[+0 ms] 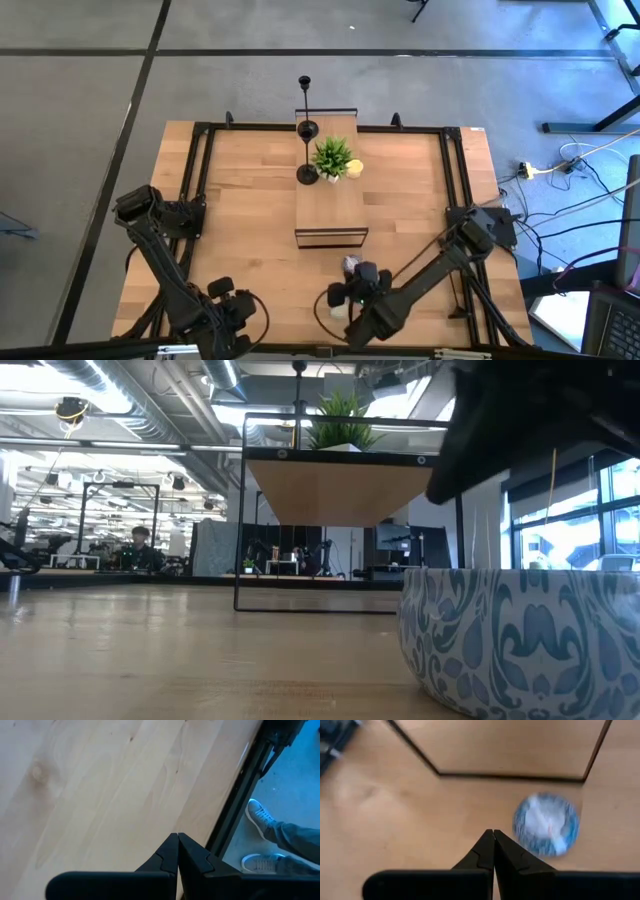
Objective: Pick & Place candle stick holders
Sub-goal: Put the top blue scented candle on the shelf
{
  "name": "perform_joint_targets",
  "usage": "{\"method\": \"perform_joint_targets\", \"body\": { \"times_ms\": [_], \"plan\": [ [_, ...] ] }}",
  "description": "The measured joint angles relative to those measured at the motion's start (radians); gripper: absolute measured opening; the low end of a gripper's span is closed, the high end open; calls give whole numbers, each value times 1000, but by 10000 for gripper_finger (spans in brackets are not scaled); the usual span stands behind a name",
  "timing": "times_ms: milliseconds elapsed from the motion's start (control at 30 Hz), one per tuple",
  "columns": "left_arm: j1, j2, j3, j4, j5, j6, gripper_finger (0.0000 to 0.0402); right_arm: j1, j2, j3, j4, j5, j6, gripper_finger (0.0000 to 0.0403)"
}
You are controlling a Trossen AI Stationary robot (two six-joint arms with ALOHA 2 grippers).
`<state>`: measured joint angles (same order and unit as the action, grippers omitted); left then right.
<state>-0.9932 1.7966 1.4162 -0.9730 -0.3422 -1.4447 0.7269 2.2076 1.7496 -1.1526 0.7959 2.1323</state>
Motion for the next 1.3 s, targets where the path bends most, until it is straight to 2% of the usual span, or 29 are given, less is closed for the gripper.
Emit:
{"method": "perform_joint_targets", "body": {
  "times_ms": [200, 667, 967, 1300],
  "plan": [
    [7, 0, 0, 0, 29, 16, 2, -45, 2, 0, 4, -36, -12, 5],
    [8, 0, 0, 0, 19, 10, 2, -113, 6, 0, -23, -54, -19, 4],
    [8, 0, 0, 0, 18, 9, 2, -153, 6, 0, -63, -130, -39, 4],
    [6, 0, 0, 0, 18, 10, 2, -158, 33, -1, -24, -217, -45, 4]
  ]
}}
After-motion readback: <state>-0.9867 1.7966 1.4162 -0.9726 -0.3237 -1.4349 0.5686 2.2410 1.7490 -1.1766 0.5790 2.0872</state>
